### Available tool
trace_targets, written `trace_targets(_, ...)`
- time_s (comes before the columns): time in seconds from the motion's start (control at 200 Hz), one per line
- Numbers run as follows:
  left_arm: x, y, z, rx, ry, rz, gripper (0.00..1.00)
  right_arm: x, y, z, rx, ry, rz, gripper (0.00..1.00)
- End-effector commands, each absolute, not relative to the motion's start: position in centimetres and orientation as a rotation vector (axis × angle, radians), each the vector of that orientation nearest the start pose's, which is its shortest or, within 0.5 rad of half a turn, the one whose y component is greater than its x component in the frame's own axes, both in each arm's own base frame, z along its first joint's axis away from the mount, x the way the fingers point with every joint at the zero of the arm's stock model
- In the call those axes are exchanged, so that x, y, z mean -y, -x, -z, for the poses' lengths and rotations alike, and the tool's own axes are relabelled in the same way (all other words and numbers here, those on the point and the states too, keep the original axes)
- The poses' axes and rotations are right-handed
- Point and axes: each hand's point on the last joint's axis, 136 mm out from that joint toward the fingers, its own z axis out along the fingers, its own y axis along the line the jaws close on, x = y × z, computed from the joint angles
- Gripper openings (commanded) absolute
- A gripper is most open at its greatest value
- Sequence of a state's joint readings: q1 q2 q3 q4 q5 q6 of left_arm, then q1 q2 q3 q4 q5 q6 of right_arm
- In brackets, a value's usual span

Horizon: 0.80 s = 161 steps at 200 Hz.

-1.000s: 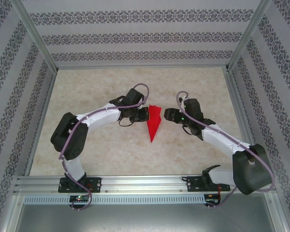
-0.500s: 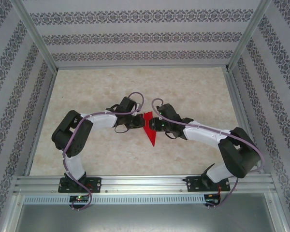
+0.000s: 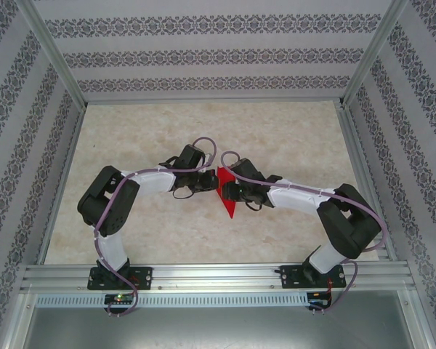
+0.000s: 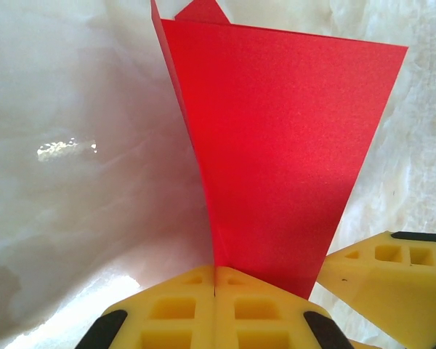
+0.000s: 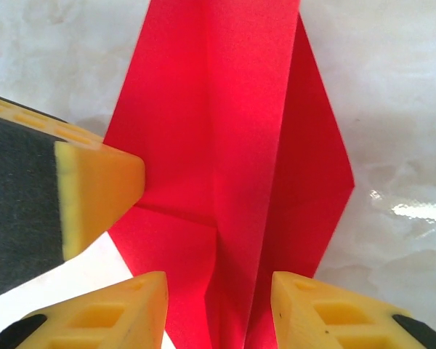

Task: Fold a paper plane with a square sheet of paper (pick it up from the middle)
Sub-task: Move a paper plane to the center of the table.

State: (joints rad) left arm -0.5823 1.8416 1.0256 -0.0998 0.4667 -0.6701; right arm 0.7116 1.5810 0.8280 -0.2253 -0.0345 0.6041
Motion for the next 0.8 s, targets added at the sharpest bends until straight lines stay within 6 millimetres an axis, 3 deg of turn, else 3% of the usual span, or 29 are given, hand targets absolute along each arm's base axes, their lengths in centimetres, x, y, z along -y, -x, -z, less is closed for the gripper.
trace_targets(0.0,30.5,-33.0,-4.7,-2.68,-0.082,1.073,0.0,-25.0,-28.8,-5.6,-2.628,0.117,-0.484,0.42)
trace_targets(0.305,30.3,-33.2,-4.2,-2.693,-0.057,1.063,0.0,-25.4,-27.7,-4.9,-2.659,0.098,-0.529,0.3)
trace_targets(0.56,30.3,-33.2,-4.3,-2.694,-0.058,1.065,0.0,-25.4,-27.4,-4.1,-2.69,0.086,-0.517,0.38)
trace_targets(0.799,30.4,-33.2,-4.4,-2.692,-0.061,1.069,0.0,-26.6,-26.7,-3.7,-2.711,0.138,-0.554,0.35)
